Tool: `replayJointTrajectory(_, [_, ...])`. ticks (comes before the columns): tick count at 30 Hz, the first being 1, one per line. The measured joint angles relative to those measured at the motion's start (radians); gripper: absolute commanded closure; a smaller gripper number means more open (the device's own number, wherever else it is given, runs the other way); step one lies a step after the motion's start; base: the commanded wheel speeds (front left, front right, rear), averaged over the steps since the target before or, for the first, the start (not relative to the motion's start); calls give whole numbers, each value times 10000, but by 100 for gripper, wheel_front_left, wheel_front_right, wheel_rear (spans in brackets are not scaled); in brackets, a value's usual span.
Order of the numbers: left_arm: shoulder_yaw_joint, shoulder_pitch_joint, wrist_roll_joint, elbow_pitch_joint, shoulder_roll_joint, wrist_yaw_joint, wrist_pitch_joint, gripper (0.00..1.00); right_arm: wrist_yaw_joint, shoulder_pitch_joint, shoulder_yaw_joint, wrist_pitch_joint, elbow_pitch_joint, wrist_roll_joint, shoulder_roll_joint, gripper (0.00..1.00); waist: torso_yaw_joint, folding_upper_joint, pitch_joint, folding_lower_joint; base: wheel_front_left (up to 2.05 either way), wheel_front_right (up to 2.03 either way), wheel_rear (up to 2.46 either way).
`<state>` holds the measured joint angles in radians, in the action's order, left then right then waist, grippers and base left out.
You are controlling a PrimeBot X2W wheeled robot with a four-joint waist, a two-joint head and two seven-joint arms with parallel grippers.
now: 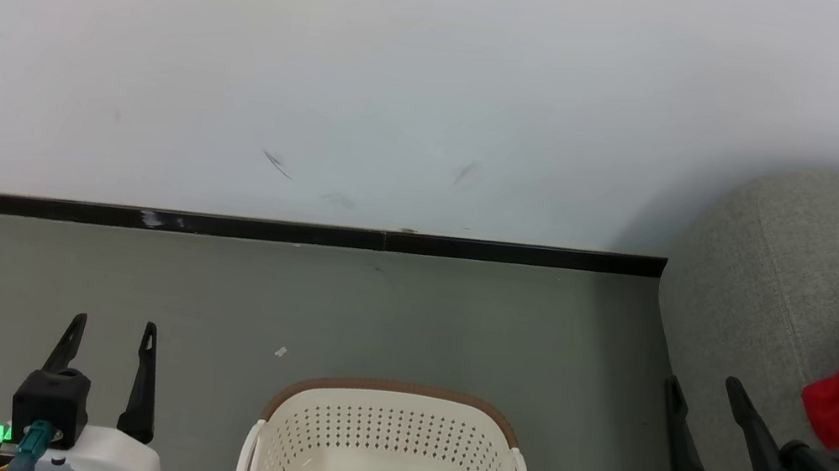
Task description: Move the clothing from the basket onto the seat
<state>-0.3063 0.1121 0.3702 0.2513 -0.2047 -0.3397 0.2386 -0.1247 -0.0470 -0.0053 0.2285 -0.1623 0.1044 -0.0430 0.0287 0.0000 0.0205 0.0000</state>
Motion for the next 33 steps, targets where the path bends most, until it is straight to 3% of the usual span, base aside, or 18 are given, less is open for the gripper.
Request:
replayJointTrajectory(16, [-146,121,-63,238,54,0,-86,0,0,72,-117,-163,286,2,6,0,111,0,116,0,0,0,0])
replayJointTrajectory(17, [-150,136,-67,268,56,-6,-88,100,0,74,-119,-194,272,2,8,100,117,0,122,0,0,0,0])
replayJointTrajectory(24, [-253,-356,119,616,439,54,-171,100,15,453,-65,-194,-247,92,163,100,119,0,125,0,0,0,0])
replayJointTrajectory(33, [77,-357,1152,491,499,389,-426,100,15,443,-25,-221,-178,1195,163,100,107,0,121,1,0,0,0])
